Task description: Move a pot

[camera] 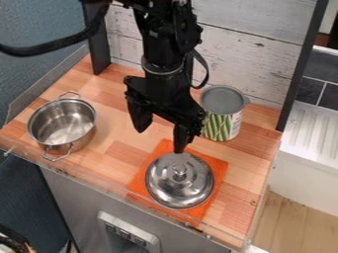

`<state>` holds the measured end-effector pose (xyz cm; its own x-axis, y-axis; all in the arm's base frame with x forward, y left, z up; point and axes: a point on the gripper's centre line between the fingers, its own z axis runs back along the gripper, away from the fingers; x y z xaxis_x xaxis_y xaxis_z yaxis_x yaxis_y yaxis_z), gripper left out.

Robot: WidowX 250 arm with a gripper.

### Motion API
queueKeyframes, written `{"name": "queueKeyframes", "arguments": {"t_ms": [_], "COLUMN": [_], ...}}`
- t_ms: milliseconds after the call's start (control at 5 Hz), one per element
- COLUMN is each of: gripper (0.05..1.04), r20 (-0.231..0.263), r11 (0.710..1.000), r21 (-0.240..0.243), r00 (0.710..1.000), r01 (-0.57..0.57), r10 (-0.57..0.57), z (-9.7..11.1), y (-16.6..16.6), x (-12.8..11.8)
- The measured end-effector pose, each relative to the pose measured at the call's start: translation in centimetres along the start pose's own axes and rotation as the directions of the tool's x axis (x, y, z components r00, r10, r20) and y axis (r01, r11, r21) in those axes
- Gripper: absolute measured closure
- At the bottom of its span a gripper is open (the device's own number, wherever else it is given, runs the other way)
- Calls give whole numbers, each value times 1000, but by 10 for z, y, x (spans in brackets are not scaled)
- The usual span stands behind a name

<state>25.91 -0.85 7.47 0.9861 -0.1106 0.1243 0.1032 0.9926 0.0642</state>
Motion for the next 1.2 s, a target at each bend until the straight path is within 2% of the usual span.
{"name": "queueKeyframes", "arguments": {"t_ms": [200, 400, 600, 800, 1000, 1200], "gripper": [82, 82, 83, 83, 83, 83], "r20": [-28, -61, -57, -51, -59, -96], "r11": [1000, 997, 992, 986, 985, 982], "r21": [-3, 6, 15, 51, 79, 107], "r00": [1000, 995, 991, 986, 985, 981], "r01": [3, -75, -124, -157, -155, -158], "r10": [-3, 75, 124, 160, 160, 168], "z": [-7, -19, -28, -38, -55, -78], "y": [-1, 40, 73, 101, 111, 122], "x": [-3, -4, -1, -1, 3, -2]}}
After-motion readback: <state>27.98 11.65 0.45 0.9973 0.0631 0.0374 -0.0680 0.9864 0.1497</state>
